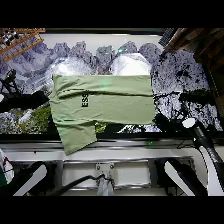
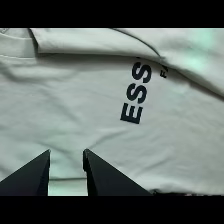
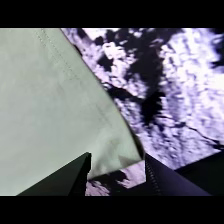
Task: Fold the clothes and pants, and hang the long-sleeved shirts on hangers.
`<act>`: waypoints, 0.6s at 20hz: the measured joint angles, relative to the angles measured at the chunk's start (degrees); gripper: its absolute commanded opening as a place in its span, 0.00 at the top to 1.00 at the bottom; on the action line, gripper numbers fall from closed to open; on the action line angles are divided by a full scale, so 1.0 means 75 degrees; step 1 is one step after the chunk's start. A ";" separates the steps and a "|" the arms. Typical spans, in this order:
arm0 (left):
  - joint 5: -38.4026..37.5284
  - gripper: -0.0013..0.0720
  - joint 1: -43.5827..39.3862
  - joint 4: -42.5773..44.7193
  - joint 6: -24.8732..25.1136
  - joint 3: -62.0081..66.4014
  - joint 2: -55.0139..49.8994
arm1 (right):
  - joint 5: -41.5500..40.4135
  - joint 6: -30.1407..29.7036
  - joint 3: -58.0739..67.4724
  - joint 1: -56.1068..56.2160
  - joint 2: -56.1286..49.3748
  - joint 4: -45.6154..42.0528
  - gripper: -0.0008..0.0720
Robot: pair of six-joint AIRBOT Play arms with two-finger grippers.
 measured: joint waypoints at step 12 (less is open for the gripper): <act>0.0119 0.29 0.0408 0.0816 -0.0769 -0.1801 0.0003 | -0.0781 -0.0128 0.0009 0.0213 -0.0210 0.0184 0.96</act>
